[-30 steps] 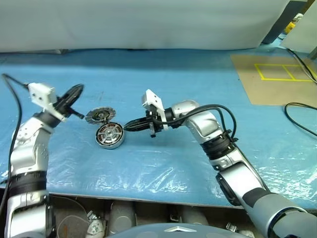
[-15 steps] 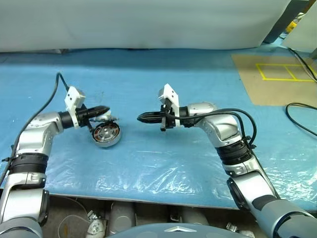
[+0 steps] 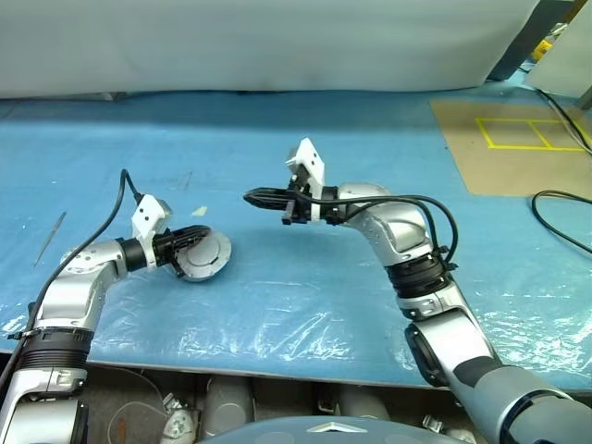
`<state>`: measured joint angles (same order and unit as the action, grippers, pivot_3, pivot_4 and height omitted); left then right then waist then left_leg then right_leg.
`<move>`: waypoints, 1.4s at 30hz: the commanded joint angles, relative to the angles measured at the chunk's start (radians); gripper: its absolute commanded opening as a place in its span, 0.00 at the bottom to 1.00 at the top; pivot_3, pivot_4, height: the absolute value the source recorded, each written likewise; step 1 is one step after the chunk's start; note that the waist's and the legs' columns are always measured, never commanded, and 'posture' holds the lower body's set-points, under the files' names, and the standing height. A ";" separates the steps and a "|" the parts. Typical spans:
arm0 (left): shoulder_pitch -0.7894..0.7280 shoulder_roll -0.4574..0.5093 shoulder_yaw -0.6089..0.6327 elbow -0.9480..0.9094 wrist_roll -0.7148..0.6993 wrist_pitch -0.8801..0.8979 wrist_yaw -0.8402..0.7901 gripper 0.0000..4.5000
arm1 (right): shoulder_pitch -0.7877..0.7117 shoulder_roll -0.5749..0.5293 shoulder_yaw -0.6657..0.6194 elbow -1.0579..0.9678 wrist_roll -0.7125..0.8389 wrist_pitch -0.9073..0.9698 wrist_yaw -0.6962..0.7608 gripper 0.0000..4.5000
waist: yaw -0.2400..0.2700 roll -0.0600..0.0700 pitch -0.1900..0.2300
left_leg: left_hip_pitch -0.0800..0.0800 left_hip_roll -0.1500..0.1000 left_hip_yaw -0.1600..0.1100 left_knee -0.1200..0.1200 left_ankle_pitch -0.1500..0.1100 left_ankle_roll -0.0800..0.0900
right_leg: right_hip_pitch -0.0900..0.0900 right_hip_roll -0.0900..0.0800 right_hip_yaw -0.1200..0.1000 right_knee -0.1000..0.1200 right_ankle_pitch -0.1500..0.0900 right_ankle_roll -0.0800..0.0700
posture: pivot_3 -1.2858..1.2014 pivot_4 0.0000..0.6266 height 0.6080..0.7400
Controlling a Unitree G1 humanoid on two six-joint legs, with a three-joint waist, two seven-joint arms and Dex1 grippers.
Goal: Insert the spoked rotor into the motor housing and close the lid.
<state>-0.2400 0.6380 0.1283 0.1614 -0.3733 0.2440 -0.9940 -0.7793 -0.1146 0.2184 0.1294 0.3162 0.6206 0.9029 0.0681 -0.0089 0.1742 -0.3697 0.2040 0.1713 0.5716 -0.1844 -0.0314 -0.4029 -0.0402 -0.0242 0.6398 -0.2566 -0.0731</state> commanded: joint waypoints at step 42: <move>0.473 -0.258 0.311 -0.415 -0.153 -0.323 0.341 0.00 | -0.195 0.317 0.271 0.609 -0.323 -0.398 -0.003 0.66 | -0.025 -0.001 0.001 | 0.002 0.001 0.001 -0.003 -0.001 0.001 | 0.000 0.001 0.000 -0.001 0.000 0.000 | 0.52 0.24 1.00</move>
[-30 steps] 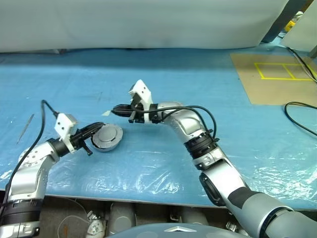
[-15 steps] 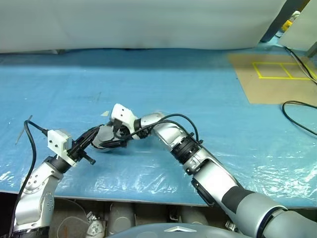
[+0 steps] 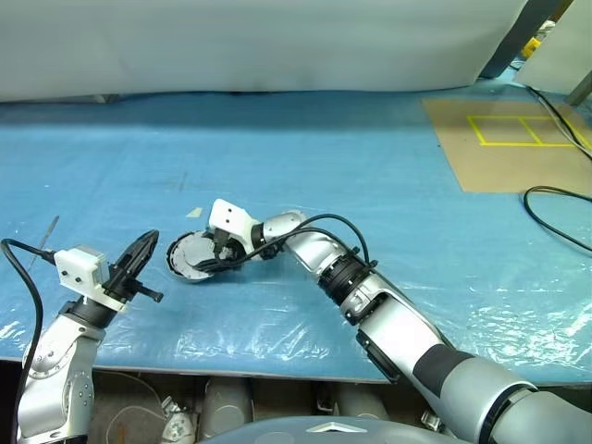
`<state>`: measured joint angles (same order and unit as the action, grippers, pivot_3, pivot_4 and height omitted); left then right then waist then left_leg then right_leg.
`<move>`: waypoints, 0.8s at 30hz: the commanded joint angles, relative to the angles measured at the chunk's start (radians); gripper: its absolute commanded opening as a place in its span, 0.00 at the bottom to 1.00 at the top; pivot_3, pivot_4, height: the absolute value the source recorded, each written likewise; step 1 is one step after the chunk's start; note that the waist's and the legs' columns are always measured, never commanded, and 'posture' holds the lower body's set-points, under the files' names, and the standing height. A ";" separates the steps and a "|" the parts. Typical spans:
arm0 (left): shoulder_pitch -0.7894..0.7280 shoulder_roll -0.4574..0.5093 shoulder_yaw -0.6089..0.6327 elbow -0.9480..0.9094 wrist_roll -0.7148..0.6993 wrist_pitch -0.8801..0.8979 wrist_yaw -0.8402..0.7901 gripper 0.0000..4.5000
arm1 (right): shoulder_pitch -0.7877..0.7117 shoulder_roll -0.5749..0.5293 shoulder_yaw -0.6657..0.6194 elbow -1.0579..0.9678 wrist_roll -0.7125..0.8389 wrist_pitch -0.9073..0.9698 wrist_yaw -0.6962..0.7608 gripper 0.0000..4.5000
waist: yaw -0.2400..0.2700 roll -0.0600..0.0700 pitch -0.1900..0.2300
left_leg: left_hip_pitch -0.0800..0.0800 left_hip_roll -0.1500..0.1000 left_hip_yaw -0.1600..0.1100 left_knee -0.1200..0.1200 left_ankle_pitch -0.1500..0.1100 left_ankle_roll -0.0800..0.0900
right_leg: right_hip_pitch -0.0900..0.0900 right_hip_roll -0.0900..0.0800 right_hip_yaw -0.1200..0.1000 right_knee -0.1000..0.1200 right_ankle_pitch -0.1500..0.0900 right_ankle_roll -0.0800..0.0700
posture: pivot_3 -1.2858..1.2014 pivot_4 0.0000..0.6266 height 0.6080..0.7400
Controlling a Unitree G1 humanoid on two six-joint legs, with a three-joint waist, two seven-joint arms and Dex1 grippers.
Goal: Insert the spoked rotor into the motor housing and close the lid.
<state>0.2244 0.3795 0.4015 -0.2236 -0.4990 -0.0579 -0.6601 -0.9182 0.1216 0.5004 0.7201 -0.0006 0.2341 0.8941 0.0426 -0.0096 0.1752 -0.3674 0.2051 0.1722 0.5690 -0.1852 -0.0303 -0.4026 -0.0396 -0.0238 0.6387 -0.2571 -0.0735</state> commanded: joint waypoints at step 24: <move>0.019 0.017 0.000 -0.029 -0.028 0.004 -0.015 0.00 | -0.258 -0.071 -0.044 0.372 -0.110 -0.381 0.359 0.66 | 0.003 0.001 0.001 | -0.003 0.001 0.001 0.002 -0.002 0.003 | -0.002 0.000 0.000 0.000 -0.001 -0.001 | 0.52 0.24 1.00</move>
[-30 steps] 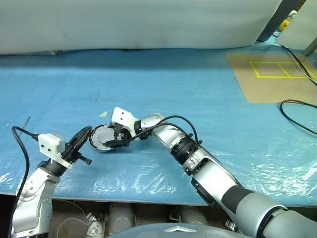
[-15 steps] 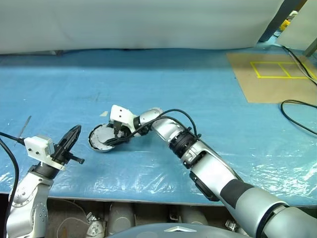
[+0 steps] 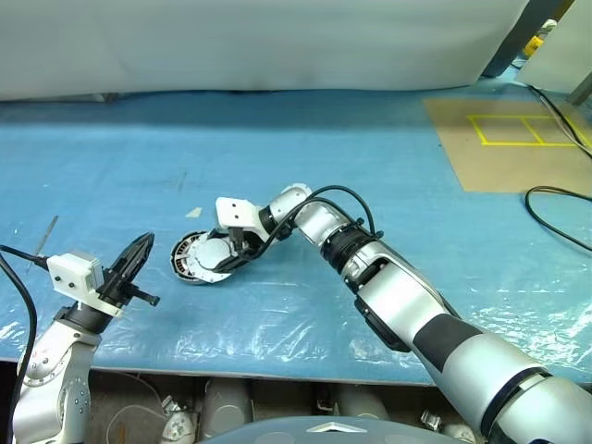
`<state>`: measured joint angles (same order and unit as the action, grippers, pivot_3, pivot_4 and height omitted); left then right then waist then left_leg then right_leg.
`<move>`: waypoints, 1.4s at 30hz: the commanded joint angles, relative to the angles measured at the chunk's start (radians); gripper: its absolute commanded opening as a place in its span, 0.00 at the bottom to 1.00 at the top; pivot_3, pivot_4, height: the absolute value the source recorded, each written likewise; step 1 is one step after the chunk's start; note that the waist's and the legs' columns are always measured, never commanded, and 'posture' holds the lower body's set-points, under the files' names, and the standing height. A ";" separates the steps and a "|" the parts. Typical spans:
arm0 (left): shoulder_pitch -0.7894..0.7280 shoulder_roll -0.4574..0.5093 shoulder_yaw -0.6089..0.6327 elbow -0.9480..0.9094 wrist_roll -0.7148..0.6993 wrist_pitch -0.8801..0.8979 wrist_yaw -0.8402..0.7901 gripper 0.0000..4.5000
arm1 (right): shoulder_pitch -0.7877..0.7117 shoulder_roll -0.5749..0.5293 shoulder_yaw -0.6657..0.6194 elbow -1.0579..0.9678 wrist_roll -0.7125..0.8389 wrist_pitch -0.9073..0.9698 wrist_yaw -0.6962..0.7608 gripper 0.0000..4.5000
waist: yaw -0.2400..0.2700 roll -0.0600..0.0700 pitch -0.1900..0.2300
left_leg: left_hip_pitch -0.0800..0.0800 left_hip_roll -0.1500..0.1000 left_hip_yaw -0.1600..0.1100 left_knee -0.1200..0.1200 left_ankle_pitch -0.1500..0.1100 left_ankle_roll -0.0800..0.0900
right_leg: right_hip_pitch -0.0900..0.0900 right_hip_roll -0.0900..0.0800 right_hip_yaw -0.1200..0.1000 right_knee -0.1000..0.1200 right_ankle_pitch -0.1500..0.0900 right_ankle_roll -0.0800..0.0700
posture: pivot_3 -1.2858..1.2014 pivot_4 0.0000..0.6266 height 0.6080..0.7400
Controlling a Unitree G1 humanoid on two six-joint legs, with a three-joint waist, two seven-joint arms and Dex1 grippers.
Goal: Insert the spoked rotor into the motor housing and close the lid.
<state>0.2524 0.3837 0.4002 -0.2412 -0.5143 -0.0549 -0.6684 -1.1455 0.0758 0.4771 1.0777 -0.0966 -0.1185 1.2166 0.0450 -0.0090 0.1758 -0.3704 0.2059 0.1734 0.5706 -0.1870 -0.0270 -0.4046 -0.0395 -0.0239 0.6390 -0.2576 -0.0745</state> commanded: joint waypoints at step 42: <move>-0.074 0.017 -0.085 0.039 0.012 0.012 -0.035 0.00 | 0.021 -0.038 -0.133 0.063 -0.104 0.058 -0.155 0.66 | -0.001 0.003 0.001 | 0.002 0.001 0.001 0.001 0.000 0.000 | 0.001 0.000 0.000 0.001 -0.001 -0.001 | 0.52 0.24 1.00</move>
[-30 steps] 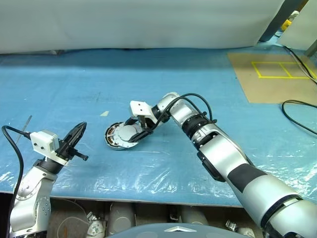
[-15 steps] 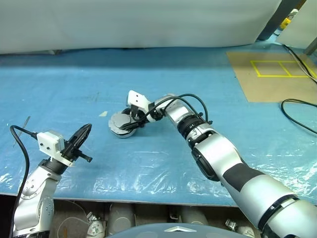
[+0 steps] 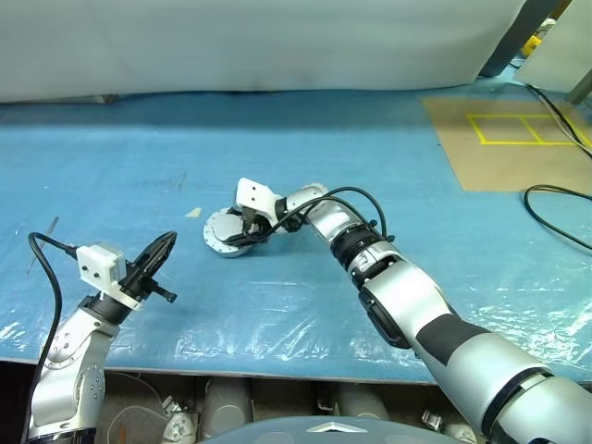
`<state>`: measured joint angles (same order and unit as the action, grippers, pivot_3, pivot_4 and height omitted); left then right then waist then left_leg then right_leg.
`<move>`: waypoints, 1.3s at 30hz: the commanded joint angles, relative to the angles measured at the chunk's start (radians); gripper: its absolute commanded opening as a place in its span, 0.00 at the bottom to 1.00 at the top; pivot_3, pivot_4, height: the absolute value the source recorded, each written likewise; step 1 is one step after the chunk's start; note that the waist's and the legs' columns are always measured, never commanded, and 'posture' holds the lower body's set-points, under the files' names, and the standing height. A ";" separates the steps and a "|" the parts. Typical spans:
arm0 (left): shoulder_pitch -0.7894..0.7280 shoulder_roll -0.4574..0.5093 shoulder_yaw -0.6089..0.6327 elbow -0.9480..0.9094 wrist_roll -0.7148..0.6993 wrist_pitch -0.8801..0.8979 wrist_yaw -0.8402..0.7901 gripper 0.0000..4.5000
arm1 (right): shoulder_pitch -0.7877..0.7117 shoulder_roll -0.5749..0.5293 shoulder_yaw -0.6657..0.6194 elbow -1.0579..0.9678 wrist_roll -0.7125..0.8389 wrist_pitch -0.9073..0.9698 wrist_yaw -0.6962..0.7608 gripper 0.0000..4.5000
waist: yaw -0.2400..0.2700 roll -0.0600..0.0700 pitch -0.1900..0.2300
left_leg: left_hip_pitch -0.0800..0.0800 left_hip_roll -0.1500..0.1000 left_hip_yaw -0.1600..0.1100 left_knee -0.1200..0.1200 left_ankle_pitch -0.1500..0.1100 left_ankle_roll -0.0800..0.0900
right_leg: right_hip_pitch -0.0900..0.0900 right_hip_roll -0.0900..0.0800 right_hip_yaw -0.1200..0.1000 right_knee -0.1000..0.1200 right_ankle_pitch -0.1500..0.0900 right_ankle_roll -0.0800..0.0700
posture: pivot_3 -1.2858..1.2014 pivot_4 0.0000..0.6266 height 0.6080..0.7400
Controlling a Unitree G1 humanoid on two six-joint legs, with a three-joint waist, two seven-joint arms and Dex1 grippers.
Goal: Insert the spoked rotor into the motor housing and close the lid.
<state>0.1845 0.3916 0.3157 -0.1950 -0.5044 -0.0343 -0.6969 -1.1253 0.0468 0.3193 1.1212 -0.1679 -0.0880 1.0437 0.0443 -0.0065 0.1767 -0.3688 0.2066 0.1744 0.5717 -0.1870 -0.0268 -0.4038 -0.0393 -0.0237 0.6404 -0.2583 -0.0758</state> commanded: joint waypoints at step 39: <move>-0.165 -0.021 -0.159 0.147 0.152 -0.021 0.042 0.00 | 0.098 -0.031 -0.048 0.019 0.023 0.118 -0.078 0.66 | 0.007 0.009 -0.003 | 0.005 -0.002 0.001 -0.004 0.000 0.000 | 0.005 -0.001 0.001 -0.004 0.000 0.000 | 0.52 0.24 1.00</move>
<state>0.0264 0.3684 0.1489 -0.0468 -0.3519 -0.0249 -0.6462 -1.0577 0.0405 0.2628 1.0741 -0.1232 -0.0162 0.9636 0.0513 0.0030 0.1739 -0.3656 0.2048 0.1749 0.5677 -0.1870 -0.0267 -0.4000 -0.0408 -0.0226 0.6357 -0.2587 -0.0756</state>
